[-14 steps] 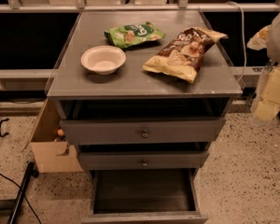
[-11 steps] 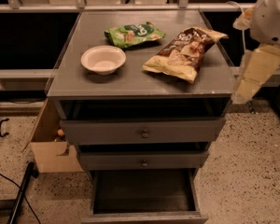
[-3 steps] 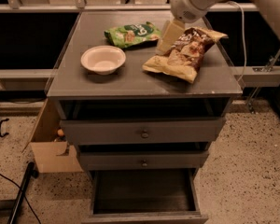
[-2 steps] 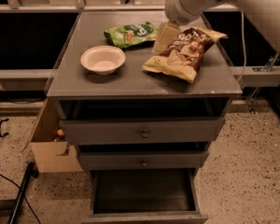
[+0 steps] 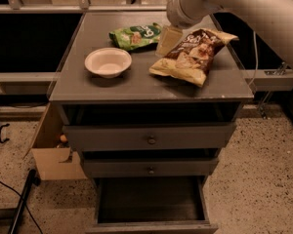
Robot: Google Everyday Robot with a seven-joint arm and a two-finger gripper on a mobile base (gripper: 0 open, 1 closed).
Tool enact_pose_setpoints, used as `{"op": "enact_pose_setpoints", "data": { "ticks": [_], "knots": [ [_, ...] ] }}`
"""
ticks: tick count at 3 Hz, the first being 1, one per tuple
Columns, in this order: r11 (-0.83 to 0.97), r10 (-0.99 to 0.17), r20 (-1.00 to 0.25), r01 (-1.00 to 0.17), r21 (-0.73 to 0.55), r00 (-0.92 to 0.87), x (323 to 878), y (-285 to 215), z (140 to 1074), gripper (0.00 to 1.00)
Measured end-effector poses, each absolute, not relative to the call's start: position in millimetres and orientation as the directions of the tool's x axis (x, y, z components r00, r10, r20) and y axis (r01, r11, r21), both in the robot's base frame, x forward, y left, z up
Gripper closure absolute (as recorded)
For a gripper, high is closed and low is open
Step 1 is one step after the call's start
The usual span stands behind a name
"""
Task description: Place green rice chip bag into bottom drawer
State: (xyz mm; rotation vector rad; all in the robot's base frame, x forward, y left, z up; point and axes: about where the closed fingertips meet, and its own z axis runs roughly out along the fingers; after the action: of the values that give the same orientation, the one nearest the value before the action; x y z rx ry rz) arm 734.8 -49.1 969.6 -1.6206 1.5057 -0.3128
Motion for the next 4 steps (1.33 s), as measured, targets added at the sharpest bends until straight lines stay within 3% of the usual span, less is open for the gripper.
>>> {"op": "enact_pose_setpoints", "data": {
  "ticks": [4],
  "knots": [
    [-0.016,-0.893,-0.147,-0.355,-0.935,0.426,788,-33,973,0.0]
  ]
}}
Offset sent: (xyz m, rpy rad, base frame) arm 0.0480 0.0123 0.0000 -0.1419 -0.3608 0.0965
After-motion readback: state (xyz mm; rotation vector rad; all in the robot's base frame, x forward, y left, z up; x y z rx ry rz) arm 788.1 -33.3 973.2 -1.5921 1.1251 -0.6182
